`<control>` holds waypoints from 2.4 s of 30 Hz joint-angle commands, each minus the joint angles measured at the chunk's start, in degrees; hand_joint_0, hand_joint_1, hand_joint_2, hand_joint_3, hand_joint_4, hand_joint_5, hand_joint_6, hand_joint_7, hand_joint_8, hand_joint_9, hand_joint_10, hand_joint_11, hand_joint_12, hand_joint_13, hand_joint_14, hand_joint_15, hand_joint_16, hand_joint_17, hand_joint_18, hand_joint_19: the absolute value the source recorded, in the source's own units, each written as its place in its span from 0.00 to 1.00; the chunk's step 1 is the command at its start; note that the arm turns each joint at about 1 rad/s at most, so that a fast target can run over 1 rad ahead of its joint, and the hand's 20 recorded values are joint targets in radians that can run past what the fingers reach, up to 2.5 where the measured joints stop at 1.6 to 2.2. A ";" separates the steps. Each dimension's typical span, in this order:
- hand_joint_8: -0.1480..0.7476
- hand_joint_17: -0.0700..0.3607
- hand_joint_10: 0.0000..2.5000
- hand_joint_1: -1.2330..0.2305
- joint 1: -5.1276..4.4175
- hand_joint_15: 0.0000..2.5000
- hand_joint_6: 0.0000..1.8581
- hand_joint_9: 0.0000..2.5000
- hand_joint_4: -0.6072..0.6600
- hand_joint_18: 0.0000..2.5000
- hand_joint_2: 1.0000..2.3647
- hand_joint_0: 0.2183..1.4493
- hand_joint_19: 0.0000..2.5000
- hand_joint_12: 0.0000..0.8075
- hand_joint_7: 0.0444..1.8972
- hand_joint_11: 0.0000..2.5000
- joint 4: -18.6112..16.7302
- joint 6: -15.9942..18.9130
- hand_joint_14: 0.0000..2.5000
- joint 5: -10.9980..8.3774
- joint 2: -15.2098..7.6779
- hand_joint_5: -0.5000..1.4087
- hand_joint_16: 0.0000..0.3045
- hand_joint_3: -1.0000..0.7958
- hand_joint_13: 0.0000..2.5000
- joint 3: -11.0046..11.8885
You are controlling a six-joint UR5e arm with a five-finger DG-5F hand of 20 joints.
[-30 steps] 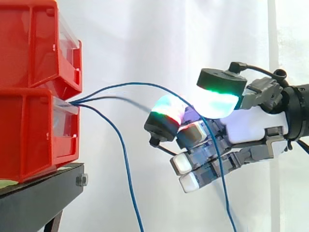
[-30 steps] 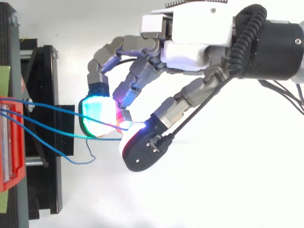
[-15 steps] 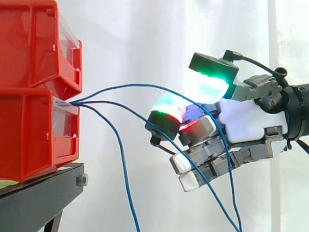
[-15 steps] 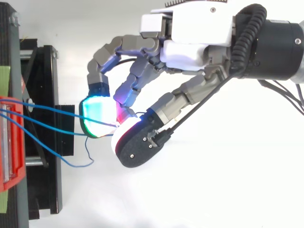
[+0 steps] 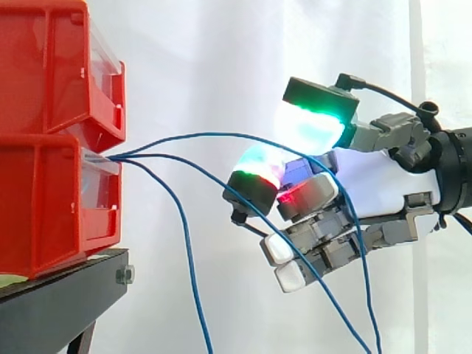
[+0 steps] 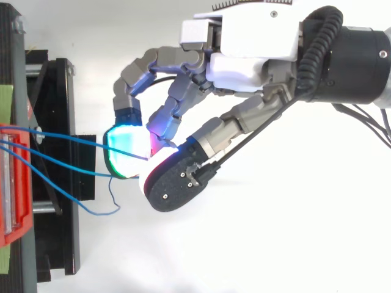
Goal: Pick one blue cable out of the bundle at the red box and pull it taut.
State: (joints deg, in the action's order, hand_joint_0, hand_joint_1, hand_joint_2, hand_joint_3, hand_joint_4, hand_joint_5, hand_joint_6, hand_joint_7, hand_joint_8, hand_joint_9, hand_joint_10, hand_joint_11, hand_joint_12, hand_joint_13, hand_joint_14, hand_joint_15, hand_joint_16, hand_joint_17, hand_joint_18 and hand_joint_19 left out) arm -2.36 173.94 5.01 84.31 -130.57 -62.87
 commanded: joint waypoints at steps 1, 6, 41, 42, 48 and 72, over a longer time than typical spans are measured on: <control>0.55 0.45 0.00 0.27 -0.01 0.22 0.48 0.47 0.63 0.26 0.00 0.27 0.17 0.45 0.51 0.57 0.00 0.00 0.01 -0.02 -0.04 0.16 0.18 0.28 0.35 0.03; 0.55 0.45 0.00 0.27 -0.10 0.22 0.47 0.48 0.63 0.27 0.00 0.27 0.17 0.46 0.52 0.59 -0.09 0.00 0.01 -0.02 -0.04 0.16 0.18 0.28 0.36 0.03; 0.53 0.43 0.00 0.29 -0.10 0.22 0.46 0.49 0.54 0.27 0.01 0.31 0.18 0.44 0.61 0.58 0.00 -0.18 0.01 0.24 0.05 0.19 0.17 0.44 0.36 0.03; 0.53 0.43 0.00 0.29 -0.10 0.22 0.46 0.49 0.53 0.27 0.01 0.31 0.18 0.44 0.61 0.58 0.00 -0.18 0.01 0.24 -0.04 0.20 0.17 0.45 0.36 0.03; 0.54 0.43 0.01 0.28 -0.10 0.22 0.46 0.46 0.53 0.27 0.01 0.32 0.18 0.44 0.62 0.54 0.00 0.00 0.01 0.07 -0.04 0.20 0.17 0.45 0.35 0.03; 0.55 0.43 0.01 0.39 -0.10 0.21 0.43 0.45 0.58 0.25 0.01 0.29 0.19 0.44 0.58 0.51 0.00 -0.27 0.01 -0.02 -0.04 0.20 0.17 0.37 0.34 0.91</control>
State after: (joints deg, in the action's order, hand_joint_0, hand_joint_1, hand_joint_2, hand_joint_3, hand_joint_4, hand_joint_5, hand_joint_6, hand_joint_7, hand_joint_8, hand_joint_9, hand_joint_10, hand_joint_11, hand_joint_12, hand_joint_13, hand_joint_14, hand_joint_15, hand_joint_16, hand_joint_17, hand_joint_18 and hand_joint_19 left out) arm -2.46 173.93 4.77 84.29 -130.56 -61.97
